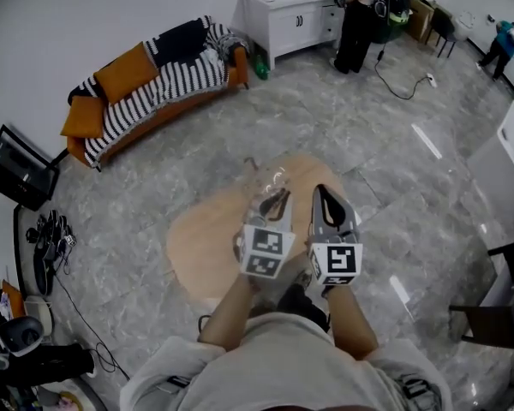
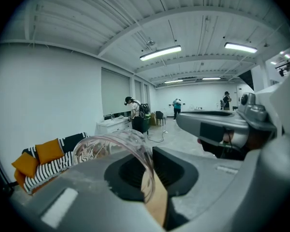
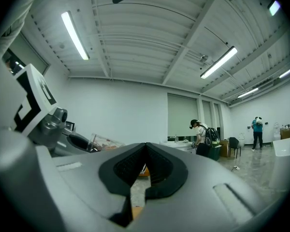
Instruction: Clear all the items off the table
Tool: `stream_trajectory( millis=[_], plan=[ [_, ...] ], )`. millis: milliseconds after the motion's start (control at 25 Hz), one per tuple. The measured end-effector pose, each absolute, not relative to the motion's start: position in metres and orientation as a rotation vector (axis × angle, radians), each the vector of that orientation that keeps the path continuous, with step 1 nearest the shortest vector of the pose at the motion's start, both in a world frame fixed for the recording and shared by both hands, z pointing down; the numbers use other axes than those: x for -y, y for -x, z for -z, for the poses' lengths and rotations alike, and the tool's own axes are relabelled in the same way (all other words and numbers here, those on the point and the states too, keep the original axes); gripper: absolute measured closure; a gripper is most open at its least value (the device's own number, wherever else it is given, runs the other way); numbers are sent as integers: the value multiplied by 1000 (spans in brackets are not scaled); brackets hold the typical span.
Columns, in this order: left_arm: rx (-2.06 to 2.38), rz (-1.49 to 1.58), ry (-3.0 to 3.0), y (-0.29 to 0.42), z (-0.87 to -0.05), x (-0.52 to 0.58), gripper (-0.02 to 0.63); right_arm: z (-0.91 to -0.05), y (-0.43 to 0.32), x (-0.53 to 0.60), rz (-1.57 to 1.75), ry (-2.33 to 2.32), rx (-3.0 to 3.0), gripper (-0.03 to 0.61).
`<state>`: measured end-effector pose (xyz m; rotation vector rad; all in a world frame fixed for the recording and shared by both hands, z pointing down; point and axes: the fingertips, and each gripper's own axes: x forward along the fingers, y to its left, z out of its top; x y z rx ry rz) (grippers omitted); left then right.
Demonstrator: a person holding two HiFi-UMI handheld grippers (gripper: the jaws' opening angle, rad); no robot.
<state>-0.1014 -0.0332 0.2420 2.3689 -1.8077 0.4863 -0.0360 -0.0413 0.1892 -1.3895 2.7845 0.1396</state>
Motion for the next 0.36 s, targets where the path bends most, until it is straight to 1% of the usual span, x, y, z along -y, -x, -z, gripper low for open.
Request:
stream_trajectory(
  millis=[360],
  plan=[
    [1768,-480,-2435,89,-238,3,549,-186,31,8,-147,1418,-2756,572]
  ],
)
